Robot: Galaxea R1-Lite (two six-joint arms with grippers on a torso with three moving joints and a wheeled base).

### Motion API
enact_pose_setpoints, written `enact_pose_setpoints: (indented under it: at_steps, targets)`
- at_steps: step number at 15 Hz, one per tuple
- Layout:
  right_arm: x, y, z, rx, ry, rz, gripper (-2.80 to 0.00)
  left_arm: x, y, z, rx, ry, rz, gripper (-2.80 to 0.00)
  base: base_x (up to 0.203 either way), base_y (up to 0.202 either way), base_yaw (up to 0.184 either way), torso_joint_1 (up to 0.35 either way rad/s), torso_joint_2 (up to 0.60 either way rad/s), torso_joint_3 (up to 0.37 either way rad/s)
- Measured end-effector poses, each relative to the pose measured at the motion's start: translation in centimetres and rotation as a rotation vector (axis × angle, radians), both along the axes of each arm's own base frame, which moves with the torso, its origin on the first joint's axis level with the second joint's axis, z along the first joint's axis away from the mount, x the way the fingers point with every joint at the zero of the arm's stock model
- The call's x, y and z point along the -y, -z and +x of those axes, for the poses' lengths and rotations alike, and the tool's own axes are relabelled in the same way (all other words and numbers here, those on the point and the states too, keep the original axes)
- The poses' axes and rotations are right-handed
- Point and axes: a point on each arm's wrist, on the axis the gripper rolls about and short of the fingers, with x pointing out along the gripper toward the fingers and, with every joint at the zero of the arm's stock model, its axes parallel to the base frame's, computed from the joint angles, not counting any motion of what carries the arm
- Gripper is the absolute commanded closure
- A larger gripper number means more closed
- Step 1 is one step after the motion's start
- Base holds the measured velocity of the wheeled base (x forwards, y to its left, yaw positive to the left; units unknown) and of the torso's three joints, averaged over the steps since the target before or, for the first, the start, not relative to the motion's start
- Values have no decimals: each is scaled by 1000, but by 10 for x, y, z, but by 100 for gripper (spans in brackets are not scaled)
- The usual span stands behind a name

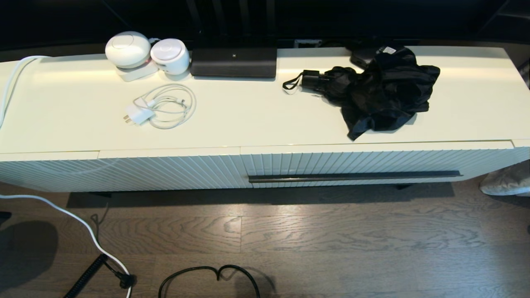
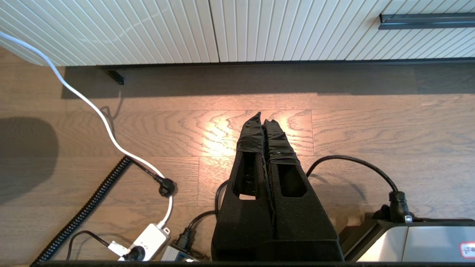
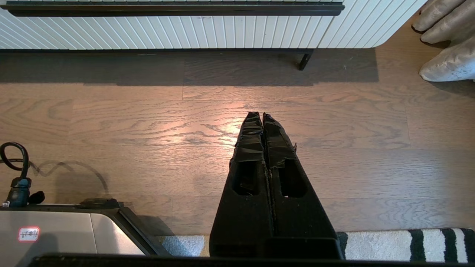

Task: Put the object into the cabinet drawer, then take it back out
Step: Open the drawer

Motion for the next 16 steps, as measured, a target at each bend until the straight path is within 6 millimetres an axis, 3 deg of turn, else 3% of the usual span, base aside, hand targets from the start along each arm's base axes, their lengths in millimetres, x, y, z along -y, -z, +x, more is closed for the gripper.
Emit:
enact_pose_setpoints:
  at_steps: [7, 9, 13, 16]
  targets:
    - [0, -2, -1, -4, 2, -10, 0, 0, 0, 0, 0, 0, 0, 0, 0, 0, 0, 0, 0, 0]
    - [0, -22, -9, 24, -2, -13, 0, 0, 0, 0, 0, 0, 0, 0, 0, 0, 0, 0, 0, 0]
    - [-1, -80, -28, 28, -40, -40, 0, 0, 0, 0, 0, 0, 0, 0, 0, 0, 0, 0, 0, 0]
    - [-2, -129, -26, 43, -103, -147, 0, 0, 0, 0, 0, -1, 0, 0, 0, 0, 0, 0, 0, 0]
